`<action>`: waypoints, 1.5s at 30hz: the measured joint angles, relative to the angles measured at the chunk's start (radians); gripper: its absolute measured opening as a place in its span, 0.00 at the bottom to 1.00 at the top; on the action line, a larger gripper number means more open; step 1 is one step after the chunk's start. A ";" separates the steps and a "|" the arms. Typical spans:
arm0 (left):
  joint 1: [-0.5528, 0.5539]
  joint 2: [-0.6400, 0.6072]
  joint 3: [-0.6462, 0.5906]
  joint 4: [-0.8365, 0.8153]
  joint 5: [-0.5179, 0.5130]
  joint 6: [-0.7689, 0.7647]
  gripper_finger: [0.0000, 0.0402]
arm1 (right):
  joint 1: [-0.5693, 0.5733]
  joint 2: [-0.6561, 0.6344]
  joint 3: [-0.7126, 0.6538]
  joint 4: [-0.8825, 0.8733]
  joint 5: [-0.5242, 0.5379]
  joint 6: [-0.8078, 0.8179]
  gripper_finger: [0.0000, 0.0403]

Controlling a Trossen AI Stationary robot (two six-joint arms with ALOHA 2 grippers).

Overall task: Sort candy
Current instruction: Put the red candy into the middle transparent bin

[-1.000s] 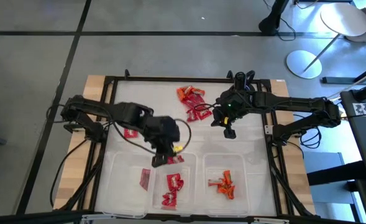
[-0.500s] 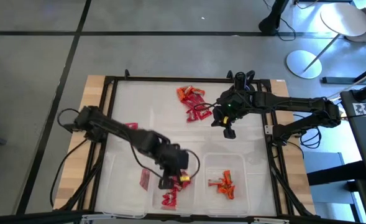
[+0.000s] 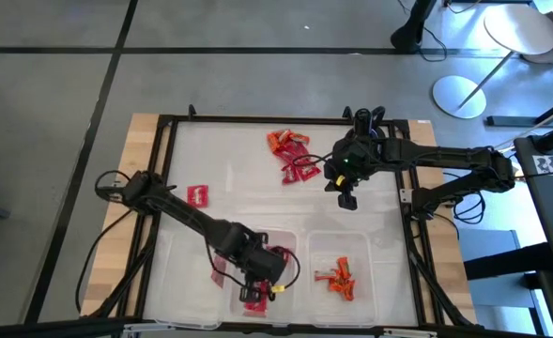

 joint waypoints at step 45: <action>0.842 -0.309 -0.286 -0.548 -0.147 -0.146 0.59 | 0.000 0.000 -0.060 -0.007 -0.009 -0.202 0.01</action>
